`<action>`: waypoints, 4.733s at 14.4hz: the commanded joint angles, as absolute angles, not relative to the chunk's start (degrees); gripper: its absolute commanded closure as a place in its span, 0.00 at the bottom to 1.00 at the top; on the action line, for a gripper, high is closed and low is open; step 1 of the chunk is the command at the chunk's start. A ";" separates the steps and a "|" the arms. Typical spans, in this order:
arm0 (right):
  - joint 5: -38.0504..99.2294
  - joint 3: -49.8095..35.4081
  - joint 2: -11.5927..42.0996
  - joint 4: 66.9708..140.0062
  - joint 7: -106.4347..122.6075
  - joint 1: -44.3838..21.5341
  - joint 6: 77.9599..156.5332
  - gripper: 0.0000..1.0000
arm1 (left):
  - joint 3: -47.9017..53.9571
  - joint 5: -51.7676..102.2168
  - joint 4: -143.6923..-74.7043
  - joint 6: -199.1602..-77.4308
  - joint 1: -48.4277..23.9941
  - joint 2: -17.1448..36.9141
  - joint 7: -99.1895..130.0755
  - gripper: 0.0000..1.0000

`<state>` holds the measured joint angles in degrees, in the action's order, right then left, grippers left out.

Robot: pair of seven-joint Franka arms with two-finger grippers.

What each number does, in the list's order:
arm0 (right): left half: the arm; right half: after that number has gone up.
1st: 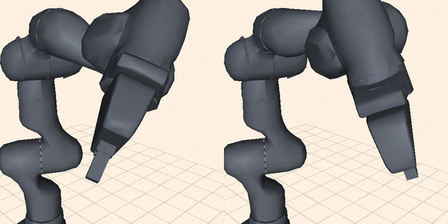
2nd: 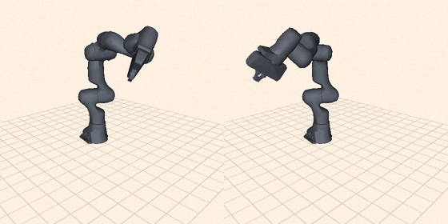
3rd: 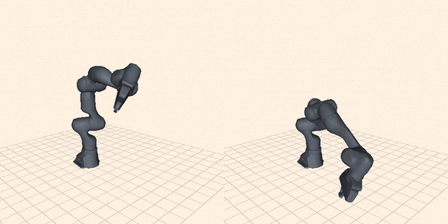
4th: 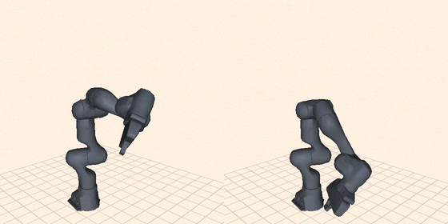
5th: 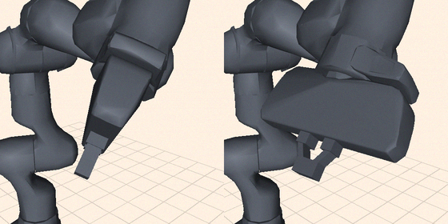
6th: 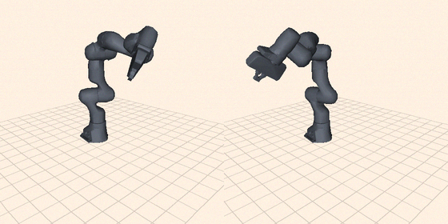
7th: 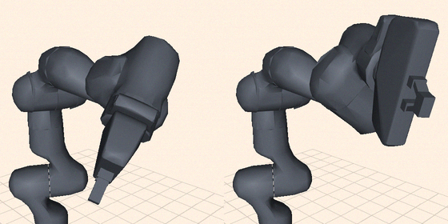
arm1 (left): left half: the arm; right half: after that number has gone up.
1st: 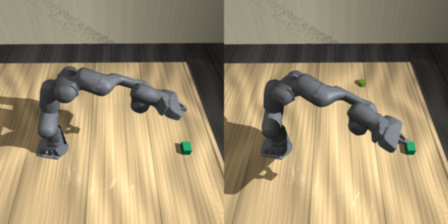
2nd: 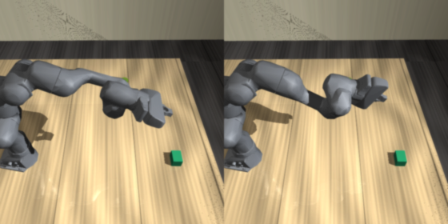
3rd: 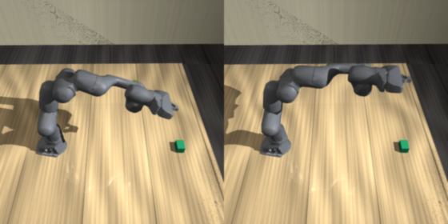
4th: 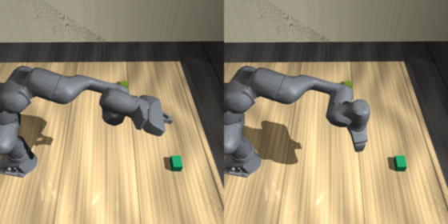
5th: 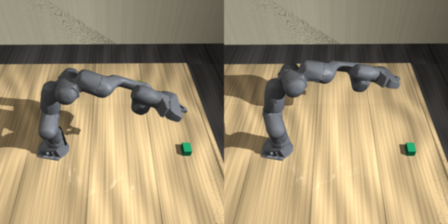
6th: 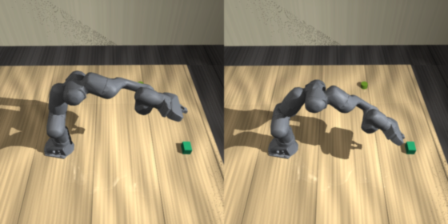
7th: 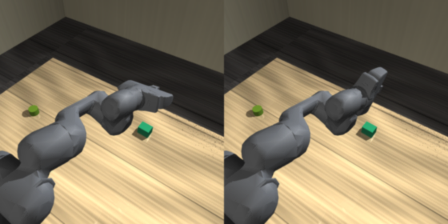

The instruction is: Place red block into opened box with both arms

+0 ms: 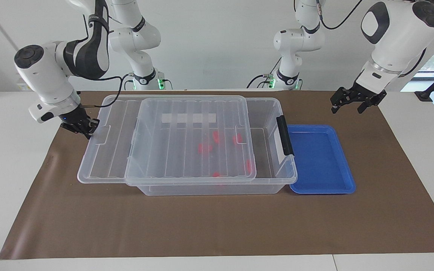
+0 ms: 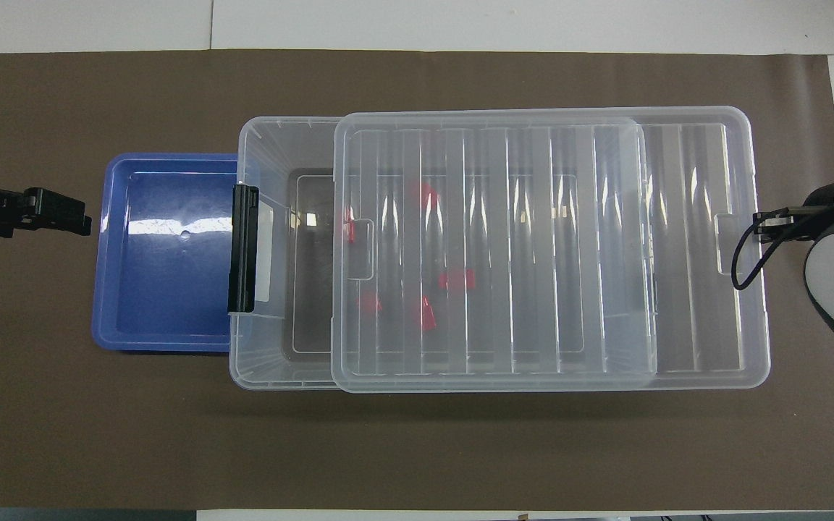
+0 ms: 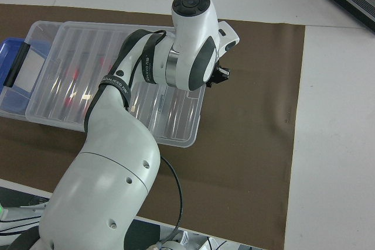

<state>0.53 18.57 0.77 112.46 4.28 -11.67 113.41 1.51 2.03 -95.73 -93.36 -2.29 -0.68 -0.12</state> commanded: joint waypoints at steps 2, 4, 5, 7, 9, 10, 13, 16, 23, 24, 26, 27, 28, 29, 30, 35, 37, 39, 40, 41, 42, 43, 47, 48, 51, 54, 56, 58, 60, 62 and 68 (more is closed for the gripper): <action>1.14 18.46 0.09 113.38 -1.03 -14.75 113.91 1.00 | 1.58 3.25 -96.33 -92.99 -1.67 -1.32 -0.97 0.00; 1.14 18.37 0.09 113.38 -4.29 -16.34 113.82 1.00 | 1.58 3.25 -96.33 -93.08 -1.67 -1.32 -0.97 0.00; 1.14 18.28 0.09 113.38 -5.35 -16.61 113.82 1.00 | 1.58 3.16 -96.33 -92.99 -1.67 -1.32 -0.97 0.00; 1.14 17.67 0.09 113.38 -7.63 -17.83 113.91 1.00 | 1.58 3.25 -96.33 -93.08 -1.67 -1.32 -0.97 0.00; 1.14 17.67 0.00 113.38 -10.88 -19.59 113.99 1.00 | 1.58 3.25 -96.33 -92.99 -1.67 -1.32 -0.97 0.00; 1.23 17.67 0.00 113.38 -12.29 -20.56 113.99 1.00 | 1.58 3.25 -96.33 -92.99 -1.67 -1.32 -0.97 0.00; 1.14 17.58 0.00 113.38 -14.41 -21.27 113.91 1.00 | 1.58 3.25 -96.33 -92.99 -1.67 -1.32 -0.97 0.00; 1.23 17.06 0.00 113.29 -15.47 -21.53 113.91 1.00 | 1.58 3.25 -96.33 -93.08 -1.67 -1.32 -0.97 0.00; 1.23 16.88 -0.09 113.29 -17.14 -22.41 113.73 1.00 | 1.58 3.16 -96.33 -92.99 -1.67 -1.32 -0.97 0.00; 1.23 16.88 -0.09 113.12 -16.79 -22.24 113.47 1.00 | 1.58 3.16 -96.33 -92.99 -1.67 -1.32 -0.97 0.00; 1.14 16.88 0.09 111.37 -16.61 -21.63 110.41 1.00 | 1.58 3.25 -96.33 -93.08 -1.67 -1.32 -0.97 0.00; 1.14 16.96 0.17 109.18 -16.61 -21.45 107.61 1.00 | 1.58 3.16 -96.33 -92.99 -1.67 -1.32 -0.97 0.00; 1.14 17.05 0.18 106.81 -16.79 -21.36 104.45 1.00 | 1.58 3.25 -96.33 -92.99 -1.67 -1.32 -0.97 0.00; 1.14 17.31 0.09 104.79 -16.79 -21.27 102.33 1.00 | 1.58 3.25 -96.33 -92.99 -1.67 -1.32 -0.97 0.00; 1.23 17.58 -0.17 103.03 -16.70 -21.18 100.83 1.00 | 1.58 3.16 -96.33 -93.08 -1.67 -1.32 -0.97 0.00; 1.23 19.16 -1.23 95.46 -16.52 -20.74 89.14 0.47 | 1.58 3.25 -96.33 -92.99 -1.67 -1.32 -0.97 0.00; 1.14 19.51 -2.81 95.54 -16.08 -20.83 87.89 0.00 | 1.58 3.16 -96.33 -92.99 -1.67 -1.32 -0.97 0.00; 1.14 20.56 -2.81 95.36 -16.08 -20.74 88.41 0.00 | 1.58 3.16 -96.33 -92.99 -1.67 -1.32 -0.97 0.00; 1.06 20.83 -2.81 95.36 -15.91 -20.74 89.03 0.00 | 1.58 3.16 -96.33 -92.99 -1.67 -1.32 -0.97 0.00; 1.05 20.92 -2.81 95.36 -15.56 -20.66 89.38 0.00 | 1.58 3.16 -96.33 -92.99 -1.67 -1.32 -0.97 0.00; 1.05 20.92 -2.81 95.45 -14.43 -20.22 89.47 0.00 | 1.58 3.16 -96.33 -92.99 -1.67 -1.32 -0.97 0.00; 1.05 20.83 -2.81 95.62 -12.41 -19.52 89.65 0.00 | 1.58 3.16 -96.33 -92.99 -1.67 -1.32 -0.97 0.00; 1.05 20.83 -2.81 96.33 -9.76 -18.28 91.75 0.00 | 1.58 3.16 -96.33 -93.08 -1.67 -1.32 -0.97 0.00; 0.97 20.92 -2.90 96.85 -9.32 -18.19 92.63 0.00 | 1.58 3.16 -96.33 -92.99 -1.67 -1.32 -0.97 0.00; 0.97 20.92 -2.90 97.21 -0.63 -14.60 92.73 0.00 | 1.58 3.16 -96.33 -92.99 -1.67 -1.32 -0.97 0.00; 0.53 20.83 -2.64 95.19 0.09 -13.71 89.30 0.00 | 1.58 3.16 -96.33 -92.99 -1.67 -1.32 -0.97 0.00; 0.35 20.83 -2.55 95.27 2.54 -13.71 90.26 0.00 | 1.58 3.25 -96.33 -93.08 -1.67 -1.32 -0.97 0.00; 0.26 20.83 -2.64 95.36 2.20 -14.06 90.53 0.00 | 1.58 3.25 -96.33 -92.99 -1.67 -1.32 -0.97 0.00; 0.35 20.83 -2.64 95.36 2.02 -14.06 90.61 0.00 | 1.58 3.16 -96.33 -92.99 -1.67 -1.32 -0.97 0.00; 0.35 20.74 -2.55 95.27 2.11 -14.24 90.70 0.00 | 1.58 3.16 -96.33 -93.08 -1.67 -1.32 -0.97 0.00; -3.33 20.04 -2.64 95.54 2.46 -14.50 90.17 0.00 | 1.58 3.25 -96.33 -92.99 -1.67 -1.32 -0.97 0.00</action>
<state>-1.36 20.58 -2.48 95.69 1.09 -14.71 90.68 1.51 2.04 -95.73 -93.36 -2.27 -0.68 -0.12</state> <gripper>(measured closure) 0.000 0.000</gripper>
